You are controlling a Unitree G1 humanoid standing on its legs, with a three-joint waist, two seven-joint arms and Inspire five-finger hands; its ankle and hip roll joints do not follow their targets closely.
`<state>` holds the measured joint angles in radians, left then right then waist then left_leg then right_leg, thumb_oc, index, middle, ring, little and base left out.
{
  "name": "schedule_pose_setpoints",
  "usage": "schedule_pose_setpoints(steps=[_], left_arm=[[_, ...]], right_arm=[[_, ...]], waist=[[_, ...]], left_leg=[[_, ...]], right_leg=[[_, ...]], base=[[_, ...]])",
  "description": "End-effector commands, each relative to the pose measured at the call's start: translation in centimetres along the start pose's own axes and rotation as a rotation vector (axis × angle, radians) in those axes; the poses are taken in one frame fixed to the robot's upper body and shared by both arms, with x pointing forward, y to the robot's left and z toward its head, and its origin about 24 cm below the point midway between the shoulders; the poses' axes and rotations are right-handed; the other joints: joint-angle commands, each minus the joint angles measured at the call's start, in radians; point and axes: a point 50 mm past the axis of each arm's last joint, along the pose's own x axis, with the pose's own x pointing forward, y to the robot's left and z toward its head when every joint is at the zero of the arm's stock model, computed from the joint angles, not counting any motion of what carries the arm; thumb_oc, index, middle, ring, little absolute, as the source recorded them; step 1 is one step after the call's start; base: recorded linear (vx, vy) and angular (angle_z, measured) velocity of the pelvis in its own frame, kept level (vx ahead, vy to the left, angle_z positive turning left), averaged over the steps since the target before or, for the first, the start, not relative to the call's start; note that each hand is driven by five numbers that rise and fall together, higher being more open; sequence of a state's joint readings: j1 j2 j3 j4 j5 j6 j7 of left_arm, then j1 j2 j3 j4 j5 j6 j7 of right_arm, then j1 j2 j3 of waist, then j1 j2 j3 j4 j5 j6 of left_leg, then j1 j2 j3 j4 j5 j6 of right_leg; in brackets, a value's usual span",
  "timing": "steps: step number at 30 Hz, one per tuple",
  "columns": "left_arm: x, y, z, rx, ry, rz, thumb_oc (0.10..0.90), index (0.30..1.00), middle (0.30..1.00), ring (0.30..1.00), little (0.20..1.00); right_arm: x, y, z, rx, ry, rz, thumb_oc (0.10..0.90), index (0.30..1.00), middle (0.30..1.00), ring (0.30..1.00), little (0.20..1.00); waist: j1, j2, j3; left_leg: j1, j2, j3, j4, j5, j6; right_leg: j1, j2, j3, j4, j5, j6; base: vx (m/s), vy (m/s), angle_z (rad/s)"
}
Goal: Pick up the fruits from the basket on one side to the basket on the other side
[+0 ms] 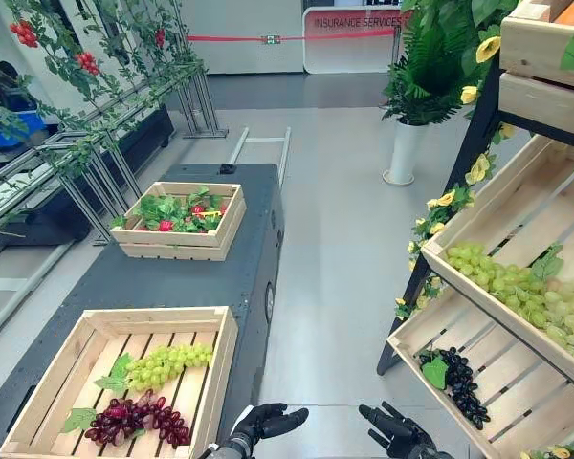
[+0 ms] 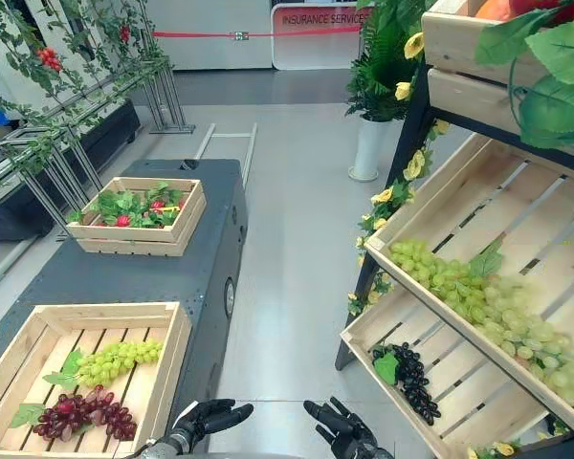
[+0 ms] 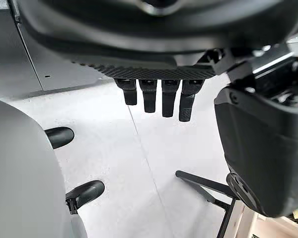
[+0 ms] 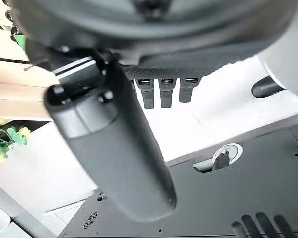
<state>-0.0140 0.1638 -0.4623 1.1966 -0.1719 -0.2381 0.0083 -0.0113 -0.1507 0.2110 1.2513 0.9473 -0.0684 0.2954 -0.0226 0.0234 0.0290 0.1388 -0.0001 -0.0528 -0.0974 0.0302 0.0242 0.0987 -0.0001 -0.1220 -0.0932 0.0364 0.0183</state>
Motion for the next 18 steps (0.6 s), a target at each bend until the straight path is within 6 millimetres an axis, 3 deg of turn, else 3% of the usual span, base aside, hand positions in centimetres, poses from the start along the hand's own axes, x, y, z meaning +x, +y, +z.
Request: schedule_pose_setpoints(steps=[1,11,18], left_arm=[[0.78,-0.33,2.73,0.043,-0.114,0.016,0.8,0.9,0.9,0.9,0.9],[0.84,-0.13,2.73,0.055,-0.101,0.001,0.8,0.9,0.9,0.9,0.9],[0.83,-0.17,2.68,0.057,-0.098,-0.003,0.8,0.9,0.9,0.9,0.9]], right_arm=[[1.13,2.88,0.36,-0.009,0.002,0.085,0.8,0.9,0.9,0.9,0.9],[1.17,2.98,0.63,-0.01,-0.014,0.092,0.8,0.9,0.9,0.9,0.9],[1.21,3.3,1.16,-0.148,-0.047,0.111,0.8,0.9,0.9,0.9,0.9]], waist=[[0.014,-0.01,0.038],[0.016,-0.01,0.037],[0.018,-0.01,0.034]], left_leg=[[0.012,-0.07,0.057,0.01,-0.097,0.029],[0.013,-0.07,0.055,0.01,-0.099,0.03],[0.015,-0.072,0.053,0.01,-0.098,0.03]], right_leg=[[0.053,0.004,0.014,0.006,-0.061,0.012],[0.053,0.005,0.016,0.006,-0.061,0.011],[0.055,0.004,0.016,0.006,-0.063,0.011]], base=[[0.0,0.241,0.31],[0.0,0.0,0.0],[0.0,0.0,0.0]])
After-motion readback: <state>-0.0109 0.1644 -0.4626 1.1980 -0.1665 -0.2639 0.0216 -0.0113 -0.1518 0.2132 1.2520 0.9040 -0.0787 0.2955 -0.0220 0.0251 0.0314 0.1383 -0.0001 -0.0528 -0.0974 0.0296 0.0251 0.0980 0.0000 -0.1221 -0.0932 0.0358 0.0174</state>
